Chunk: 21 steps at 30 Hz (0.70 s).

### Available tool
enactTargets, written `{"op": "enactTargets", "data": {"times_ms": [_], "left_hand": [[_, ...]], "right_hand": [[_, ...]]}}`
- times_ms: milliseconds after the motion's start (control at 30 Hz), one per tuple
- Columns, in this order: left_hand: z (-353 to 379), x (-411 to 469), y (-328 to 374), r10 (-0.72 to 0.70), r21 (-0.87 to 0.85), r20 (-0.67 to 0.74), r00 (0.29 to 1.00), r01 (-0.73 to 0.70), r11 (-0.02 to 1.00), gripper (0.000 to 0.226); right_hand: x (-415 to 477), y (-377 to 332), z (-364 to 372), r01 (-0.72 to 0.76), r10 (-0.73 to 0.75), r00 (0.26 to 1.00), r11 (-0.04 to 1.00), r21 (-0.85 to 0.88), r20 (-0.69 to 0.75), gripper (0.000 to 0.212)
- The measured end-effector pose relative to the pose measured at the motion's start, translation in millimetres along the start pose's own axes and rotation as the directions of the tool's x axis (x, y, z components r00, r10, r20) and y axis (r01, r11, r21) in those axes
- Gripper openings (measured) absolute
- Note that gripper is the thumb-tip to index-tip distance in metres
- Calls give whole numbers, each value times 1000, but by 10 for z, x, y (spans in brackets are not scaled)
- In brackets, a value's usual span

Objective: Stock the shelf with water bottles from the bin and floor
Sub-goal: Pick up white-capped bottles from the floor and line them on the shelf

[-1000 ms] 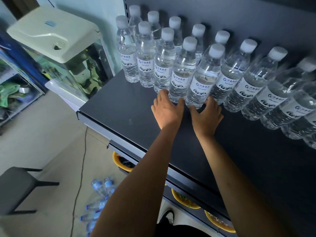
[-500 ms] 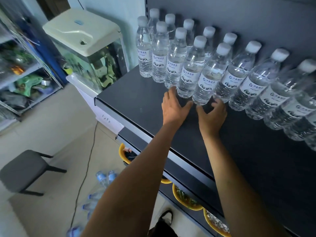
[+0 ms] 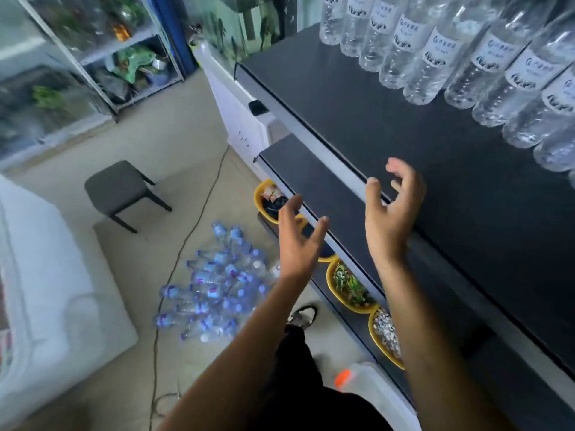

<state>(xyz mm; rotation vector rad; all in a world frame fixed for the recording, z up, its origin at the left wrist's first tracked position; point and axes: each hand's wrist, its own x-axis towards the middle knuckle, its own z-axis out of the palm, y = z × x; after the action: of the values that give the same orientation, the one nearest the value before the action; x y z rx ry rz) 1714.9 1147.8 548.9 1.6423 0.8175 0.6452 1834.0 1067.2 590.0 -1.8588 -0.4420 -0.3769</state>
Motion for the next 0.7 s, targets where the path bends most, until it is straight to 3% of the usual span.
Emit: {"op": "enactTargets", "data": {"times_ms": [133, 333, 433, 700], "left_hand": [[-665, -994, -766, -291, 35, -275, 916, 312, 949, 67], [-1320, -2238, -1623, -548, 10, -420, 723, 608, 794, 61], [-1435, -2681, -2034, -620, -5, -457, 637, 695, 719, 62], [-1505, -3190, -3490, -734, -15, -473, 488, 828, 560, 53]], "right_hand": [[-773, 7, -35, -13, 6, 988, 999, 45, 152, 27], [-2149, 520, -68, -117, 134, 875, 991, -66, 465, 28], [-2826, 901, -139, -204, 257, 768, 967, -156, 587, 33], [-4304, 1989, 155, -161, 386, 568, 918, -361, 727, 39]]}}
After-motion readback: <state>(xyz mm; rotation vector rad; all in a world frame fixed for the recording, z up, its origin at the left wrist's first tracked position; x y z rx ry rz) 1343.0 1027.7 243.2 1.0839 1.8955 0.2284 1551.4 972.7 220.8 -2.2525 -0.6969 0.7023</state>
